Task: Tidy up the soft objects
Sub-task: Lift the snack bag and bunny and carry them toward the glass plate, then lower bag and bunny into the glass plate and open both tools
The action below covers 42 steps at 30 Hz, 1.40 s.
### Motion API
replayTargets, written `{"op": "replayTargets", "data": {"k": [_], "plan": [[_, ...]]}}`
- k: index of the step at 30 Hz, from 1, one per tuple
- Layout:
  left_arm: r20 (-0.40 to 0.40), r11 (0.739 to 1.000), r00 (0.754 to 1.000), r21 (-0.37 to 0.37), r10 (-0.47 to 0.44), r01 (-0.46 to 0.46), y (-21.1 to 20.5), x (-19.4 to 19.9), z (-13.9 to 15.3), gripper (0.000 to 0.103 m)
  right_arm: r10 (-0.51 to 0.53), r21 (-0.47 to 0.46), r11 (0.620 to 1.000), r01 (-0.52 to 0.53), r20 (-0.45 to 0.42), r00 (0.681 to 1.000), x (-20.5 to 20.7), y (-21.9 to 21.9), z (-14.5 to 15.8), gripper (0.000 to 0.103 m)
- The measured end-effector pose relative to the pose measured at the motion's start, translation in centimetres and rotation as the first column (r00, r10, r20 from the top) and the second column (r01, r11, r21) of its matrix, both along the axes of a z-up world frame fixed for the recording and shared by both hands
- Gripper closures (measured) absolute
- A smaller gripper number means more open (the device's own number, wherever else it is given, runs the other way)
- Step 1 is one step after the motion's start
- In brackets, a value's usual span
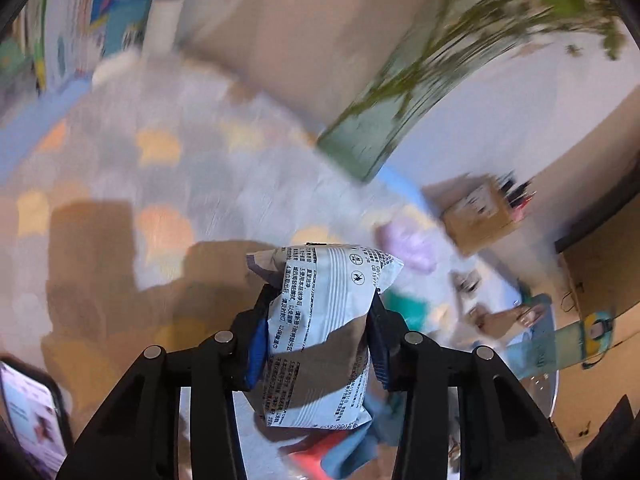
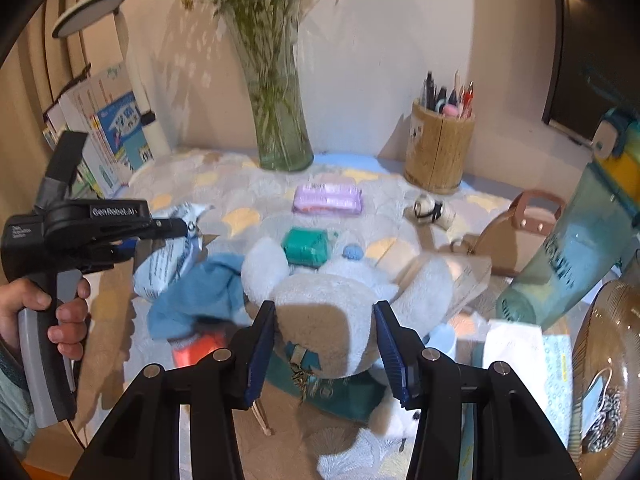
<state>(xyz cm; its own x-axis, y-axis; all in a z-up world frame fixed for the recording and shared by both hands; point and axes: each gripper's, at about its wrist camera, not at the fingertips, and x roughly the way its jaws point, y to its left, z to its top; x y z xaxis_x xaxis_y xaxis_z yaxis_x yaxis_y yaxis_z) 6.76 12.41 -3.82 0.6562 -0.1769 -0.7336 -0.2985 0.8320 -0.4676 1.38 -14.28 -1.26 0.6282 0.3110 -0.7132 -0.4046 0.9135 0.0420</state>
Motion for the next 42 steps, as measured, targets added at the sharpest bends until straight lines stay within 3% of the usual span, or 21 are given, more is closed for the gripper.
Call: {"op": "replayTargets", "data": {"k": [5, 9, 16, 23, 27, 30, 34, 38, 42], "plan": [[0.127, 0.999, 0.991, 0.034, -0.030, 0.026, -1.6, 0.8, 5.4, 0.064, -0.018, 0.064, 0.998, 0.012, 0.080, 0.997, 0.5, -0.8, 3.2, 0.057], [0.223, 0.994, 0.971, 0.080, -0.088, 0.072, -3.9, 1.4, 9.9, 0.064, -0.048, 0.134, 0.991, 0.025, 0.170, 0.984, 0.7, -2.4, 7.3, 0.058], [0.366, 0.965, 0.894, 0.148, -0.258, 0.218, -11.3, 2.8, 17.0, 0.064, -0.162, 0.223, 0.972, 0.079, 0.384, 0.909, -0.9, -7.4, 15.3, 0.058], [0.397, 0.882, 0.788, 0.223, -0.470, 0.414, -21.9, 4.8, 20.7, 0.064, -0.316, 0.246, 0.944, 0.221, 0.478, 0.820, -3.2, -14.8, 19.1, 0.058], [0.374, 0.816, 0.726, 0.228, -0.578, 0.532, -28.4, 5.1, 20.6, 0.064, -0.422, 0.261, 0.906, 0.334, 0.473, 0.773, -4.6, -19.6, 19.2, 0.058], [0.330, 0.742, 0.667, 0.229, -0.668, 0.630, -33.8, 4.8, 19.4, 0.064, -0.503, 0.266, 0.864, 0.427, 0.438, 0.745, -5.6, -23.8, 18.2, 0.058], [0.244, 0.654, 0.609, 0.222, -0.755, 0.723, -39.3, 3.5, 16.5, 0.064, -0.588, 0.261, 0.809, 0.527, 0.368, 0.720, -6.8, -28.1, 16.3, 0.058], [0.106, 0.594, 0.586, 0.207, -0.803, 0.777, -43.2, 2.3, 12.1, 0.064, -0.627, 0.209, 0.779, 0.592, 0.280, 0.727, -7.6, -30.7, 13.0, 0.058], [-0.035, 0.556, 0.572, 0.193, -0.820, 0.809, -45.6, 1.3, 7.6, 0.064, -0.652, 0.152, 0.759, 0.634, 0.188, 0.735, -8.4, -32.3, 9.1, 0.058]]}}
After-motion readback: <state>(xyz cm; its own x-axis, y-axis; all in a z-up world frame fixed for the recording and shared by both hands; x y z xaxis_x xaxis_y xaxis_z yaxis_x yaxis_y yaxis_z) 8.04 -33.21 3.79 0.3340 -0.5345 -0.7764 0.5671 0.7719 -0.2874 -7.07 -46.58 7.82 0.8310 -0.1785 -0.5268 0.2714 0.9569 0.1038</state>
